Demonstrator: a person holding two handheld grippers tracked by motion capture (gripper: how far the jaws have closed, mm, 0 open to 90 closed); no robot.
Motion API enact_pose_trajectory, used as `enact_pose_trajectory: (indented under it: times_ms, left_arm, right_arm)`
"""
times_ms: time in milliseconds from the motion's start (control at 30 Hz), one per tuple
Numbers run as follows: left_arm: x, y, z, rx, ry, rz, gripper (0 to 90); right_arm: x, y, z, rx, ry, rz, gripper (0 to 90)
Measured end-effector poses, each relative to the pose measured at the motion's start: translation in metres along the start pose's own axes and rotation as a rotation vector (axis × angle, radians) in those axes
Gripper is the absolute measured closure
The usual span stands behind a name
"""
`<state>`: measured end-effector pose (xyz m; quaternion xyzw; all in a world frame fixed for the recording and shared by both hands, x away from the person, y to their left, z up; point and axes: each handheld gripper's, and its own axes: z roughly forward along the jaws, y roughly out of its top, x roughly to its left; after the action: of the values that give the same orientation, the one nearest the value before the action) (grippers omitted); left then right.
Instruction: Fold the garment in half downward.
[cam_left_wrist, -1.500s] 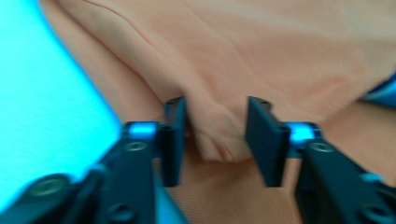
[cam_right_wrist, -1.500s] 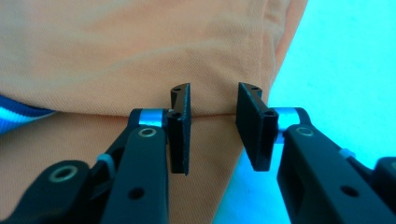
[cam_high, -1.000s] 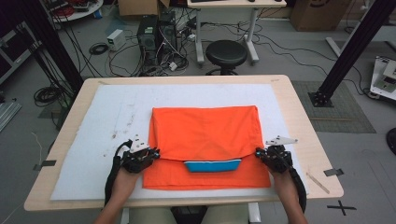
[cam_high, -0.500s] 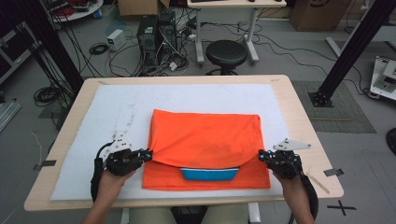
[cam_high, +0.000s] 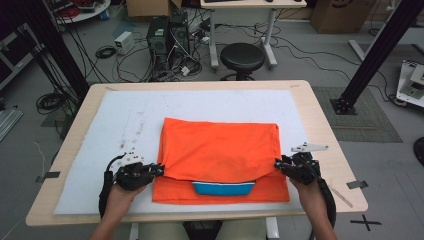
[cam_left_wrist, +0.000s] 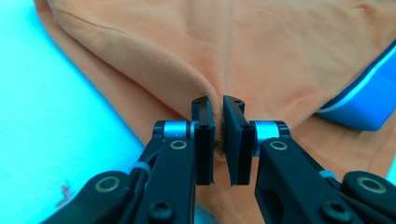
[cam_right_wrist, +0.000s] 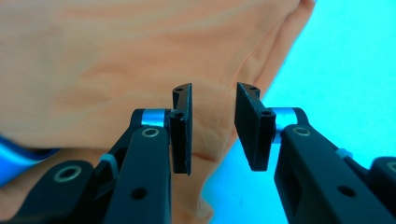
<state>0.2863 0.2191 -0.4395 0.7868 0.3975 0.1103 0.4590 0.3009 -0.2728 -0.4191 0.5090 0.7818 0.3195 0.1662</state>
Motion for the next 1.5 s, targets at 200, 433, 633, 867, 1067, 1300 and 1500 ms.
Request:
enact_pose_trajectory:
  times_ms: [200, 433, 633, 867, 1067, 1300, 1500]
  left_arm:
    - [0.009, 0.005, 0.002, -0.010, -0.012, -0.046, 56.9]
    - [0.039, 0.036, 0.018, -0.065, 0.084, -0.087, 34.8]
    - [0.076, 0.061, 0.043, -0.044, 0.193, -0.164, 33.3]
    - [0.096, 0.074, 0.074, -0.035, 0.198, -0.191, 33.3]
    - [0.104, 0.068, 0.097, 0.013, 0.198, -0.209, 35.0]
    - [0.094, 0.076, 0.104, 0.042, 0.230, -0.128, 81.6]
    - [0.102, 0.085, 0.101, -0.064, 0.253, -0.212, 83.7]
  right_arm:
    - [-0.006, 0.002, 0.015, 0.011, -0.001, 0.022, 65.2]
    - [-0.029, 0.033, 0.032, -0.038, -0.044, 0.070, 42.3]
    - [-0.051, 0.063, 0.057, -0.009, -0.086, 0.134, 37.4]
    - [-0.062, 0.082, 0.078, 0.026, -0.089, 0.164, 35.3]
    - [-0.068, 0.083, 0.095, 0.090, -0.104, 0.165, 40.9]
    - [-0.068, 0.084, 0.097, 0.094, 0.001, 0.089, 83.4]
    - [-0.070, 0.092, 0.102, 0.043, -0.060, 0.035, 85.2]
